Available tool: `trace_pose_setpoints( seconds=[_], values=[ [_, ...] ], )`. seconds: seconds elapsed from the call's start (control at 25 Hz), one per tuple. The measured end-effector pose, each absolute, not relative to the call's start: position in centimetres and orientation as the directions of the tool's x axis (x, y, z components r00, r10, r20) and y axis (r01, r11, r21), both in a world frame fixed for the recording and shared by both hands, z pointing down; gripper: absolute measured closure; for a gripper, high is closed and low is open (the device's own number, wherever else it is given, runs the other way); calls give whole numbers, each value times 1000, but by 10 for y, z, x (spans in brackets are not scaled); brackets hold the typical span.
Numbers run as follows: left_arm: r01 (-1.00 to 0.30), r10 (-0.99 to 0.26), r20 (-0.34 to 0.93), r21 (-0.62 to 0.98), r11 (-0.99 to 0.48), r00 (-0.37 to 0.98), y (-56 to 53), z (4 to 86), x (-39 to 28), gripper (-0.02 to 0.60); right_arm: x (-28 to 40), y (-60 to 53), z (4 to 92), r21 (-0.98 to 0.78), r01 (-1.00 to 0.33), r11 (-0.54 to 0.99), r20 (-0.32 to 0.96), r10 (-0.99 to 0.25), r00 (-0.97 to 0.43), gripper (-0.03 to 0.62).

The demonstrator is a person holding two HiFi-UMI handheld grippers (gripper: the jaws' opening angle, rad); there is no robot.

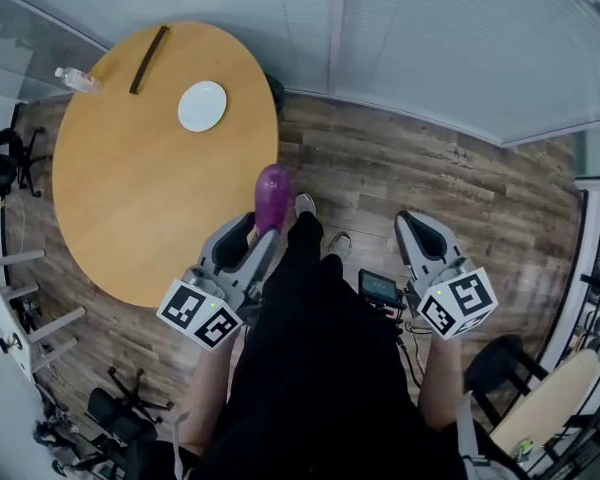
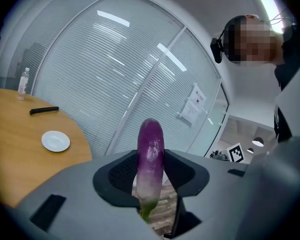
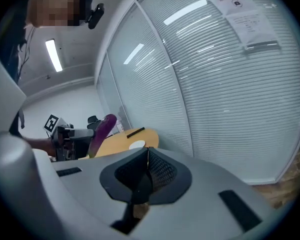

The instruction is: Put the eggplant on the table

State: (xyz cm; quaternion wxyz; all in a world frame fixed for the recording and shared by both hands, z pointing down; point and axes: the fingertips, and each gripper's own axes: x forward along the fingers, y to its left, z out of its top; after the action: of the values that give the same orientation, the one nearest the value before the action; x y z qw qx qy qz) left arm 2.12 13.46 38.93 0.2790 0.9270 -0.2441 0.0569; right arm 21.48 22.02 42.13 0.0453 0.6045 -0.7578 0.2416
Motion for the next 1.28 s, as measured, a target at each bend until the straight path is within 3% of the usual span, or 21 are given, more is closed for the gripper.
trace_pose_setpoints(
  seconds=[0.24,0.4,0.56,1.0,1.28],
  values=[
    [-581,-538,236,455,-675,809,47,401,-11,407,215,136,414,-267,-940,214,381,-872,-307,577],
    [-581,-591,155,490,-650,792,-14,404,-15,407,219,75,386,-214,-939,268,369,-868,-332,577],
    [-607,-612,161,461,-648,775,-63,408,-18,407,219,25,373,-179,-943,281,359,-873,-329,577],
    [-788,-621,508,232,-570,598,-116,486,-75,407,184,-34,377,-174,-908,381,415,-808,-418,577],
    [-808,-581,680,29,-588,448,-157,557,-90,407,190,-35,377,-162,-920,357,456,-800,-391,577]
  ],
)
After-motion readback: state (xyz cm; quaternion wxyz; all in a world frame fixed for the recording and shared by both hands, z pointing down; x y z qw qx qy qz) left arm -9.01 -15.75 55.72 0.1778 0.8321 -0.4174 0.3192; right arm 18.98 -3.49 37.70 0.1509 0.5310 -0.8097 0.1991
